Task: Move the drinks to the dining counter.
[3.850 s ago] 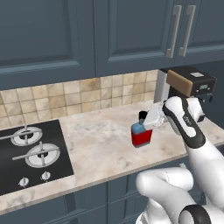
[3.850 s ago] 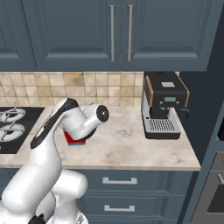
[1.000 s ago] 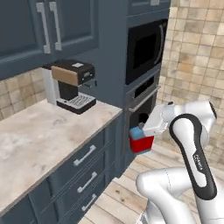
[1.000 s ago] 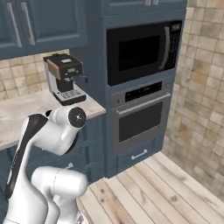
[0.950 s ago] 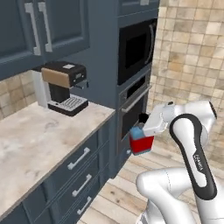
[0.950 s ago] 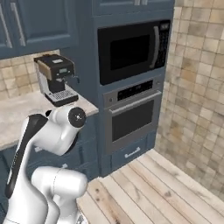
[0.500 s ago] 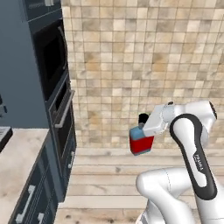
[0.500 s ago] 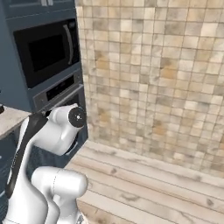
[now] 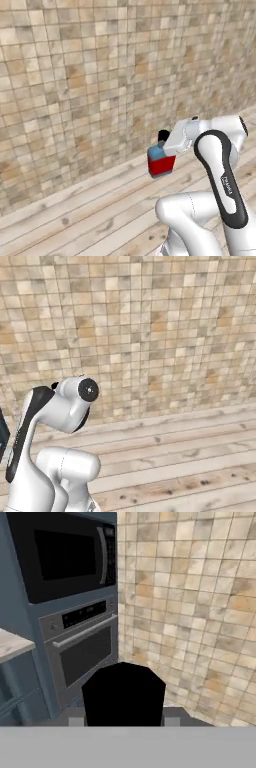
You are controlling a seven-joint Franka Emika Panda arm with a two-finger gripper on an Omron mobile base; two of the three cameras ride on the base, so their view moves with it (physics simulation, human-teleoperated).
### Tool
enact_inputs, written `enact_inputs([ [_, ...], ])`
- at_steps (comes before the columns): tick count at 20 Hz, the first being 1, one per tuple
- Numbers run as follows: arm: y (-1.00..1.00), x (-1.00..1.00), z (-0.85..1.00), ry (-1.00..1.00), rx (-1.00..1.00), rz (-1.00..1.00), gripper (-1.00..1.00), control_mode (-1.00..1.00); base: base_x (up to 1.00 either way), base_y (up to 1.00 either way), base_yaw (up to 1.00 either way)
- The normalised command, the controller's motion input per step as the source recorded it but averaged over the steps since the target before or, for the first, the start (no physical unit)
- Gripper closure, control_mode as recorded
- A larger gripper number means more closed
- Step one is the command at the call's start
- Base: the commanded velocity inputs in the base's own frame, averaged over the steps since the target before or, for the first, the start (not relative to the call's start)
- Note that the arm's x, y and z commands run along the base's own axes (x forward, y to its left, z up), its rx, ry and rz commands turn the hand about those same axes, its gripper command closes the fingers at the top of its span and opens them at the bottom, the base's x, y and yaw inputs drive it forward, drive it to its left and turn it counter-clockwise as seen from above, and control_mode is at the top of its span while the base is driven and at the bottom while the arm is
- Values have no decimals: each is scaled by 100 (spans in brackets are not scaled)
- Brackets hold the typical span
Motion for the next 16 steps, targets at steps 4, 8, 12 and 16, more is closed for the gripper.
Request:
enact_inputs([
  [4, 0, 0, 0, 0, 0, 0, 100, 100, 0, -8, -92],
  [8, 0, 0, 0, 0, 0, 0, 100, 100, 12, 0, -88],
  [12, 0, 0, 0, 0, 0, 0, 100, 100, 42, 26, -80],
  [16, 0, 0, 0, 0, 0, 0, 100, 100, 98, 63, -54],
])
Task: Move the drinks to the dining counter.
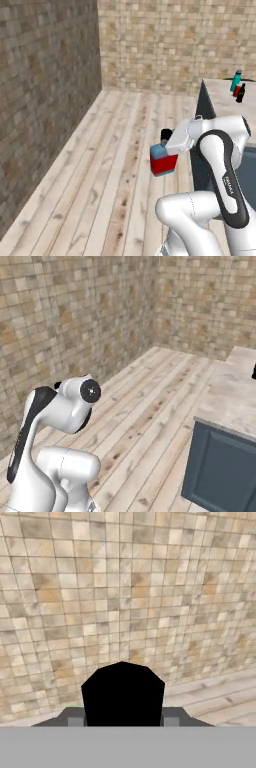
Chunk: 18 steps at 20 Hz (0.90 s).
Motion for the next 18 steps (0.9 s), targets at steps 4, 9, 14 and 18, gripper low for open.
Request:
enact_inputs([
  [4, 0, 0, 0, 0, 0, 0, 100, 100, 100, 88, -50],
  [9, 0, 0, 0, 0, 0, 0, 100, 100, 93, 69, -64],
  [14, 0, 0, 0, 0, 0, 0, 100, 100, 60, 43, -78],
  [18, 0, 0, 0, 0, 0, 0, 100, 100, 58, 40, -78],
])
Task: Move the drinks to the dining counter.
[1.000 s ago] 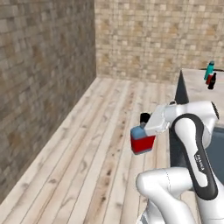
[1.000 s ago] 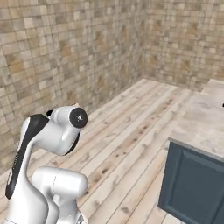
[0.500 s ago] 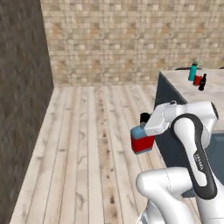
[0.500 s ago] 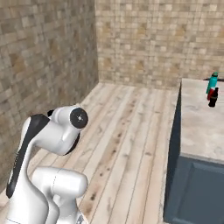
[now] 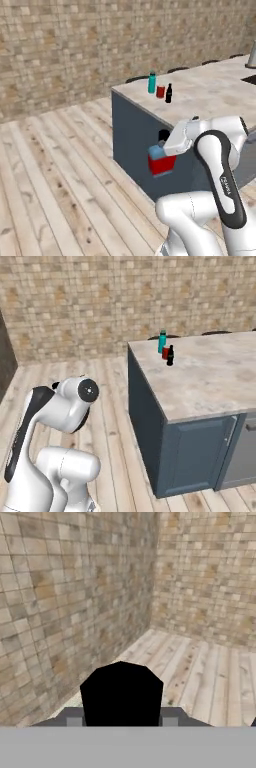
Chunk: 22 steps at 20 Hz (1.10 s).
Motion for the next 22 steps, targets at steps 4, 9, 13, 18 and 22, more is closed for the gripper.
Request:
enact_inputs([
  [4, 0, 0, 0, 0, 0, 0, 100, 100, 66, 47, -75],
  [9, 0, 0, 0, 0, 0, 0, 100, 100, 75, 68, -69],
  [13, 0, 0, 0, 0, 0, 0, 100, 100, 82, 68, -59],
  [18, 0, 0, 0, 0, 0, 0, 100, 100, 98, 38, -59],
  [22, 0, 0, 0, 0, 0, 0, 100, 100, 75, 24, -64],
])
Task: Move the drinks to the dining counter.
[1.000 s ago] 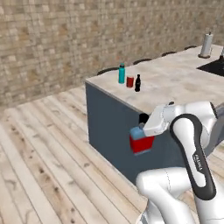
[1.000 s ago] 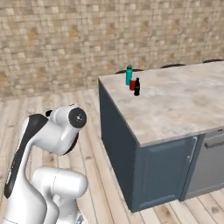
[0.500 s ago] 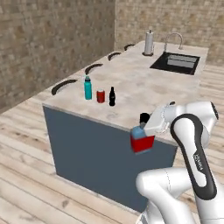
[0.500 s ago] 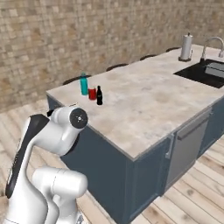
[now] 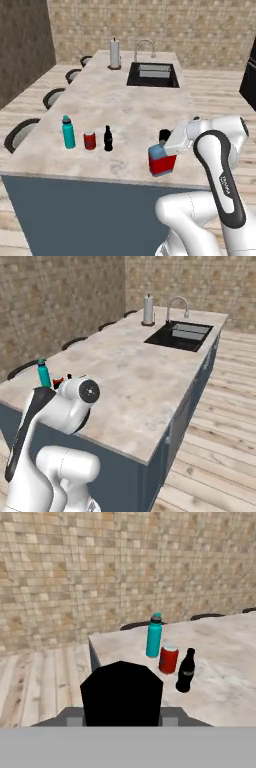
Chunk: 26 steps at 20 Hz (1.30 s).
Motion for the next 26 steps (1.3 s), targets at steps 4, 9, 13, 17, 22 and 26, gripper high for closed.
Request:
enact_inputs([
  [4, 0, 0, 0, 0, 0, 0, 100, 100, 30, 29, -60],
  [9, 0, 0, 0, 0, 0, 0, 100, 100, 30, 40, -47],
  [13, 0, 0, 0, 0, 0, 0, 100, 100, 2, 50, -27],
  [17, 0, 0, 0, 0, 0, 0, 100, 100, -33, 45, -18],
  [22, 0, 0, 0, 0, 0, 0, 100, 100, 27, 27, -24],
  [26, 0, 0, 0, 0, 0, 0, 100, 100, 14, 18, -26],
])
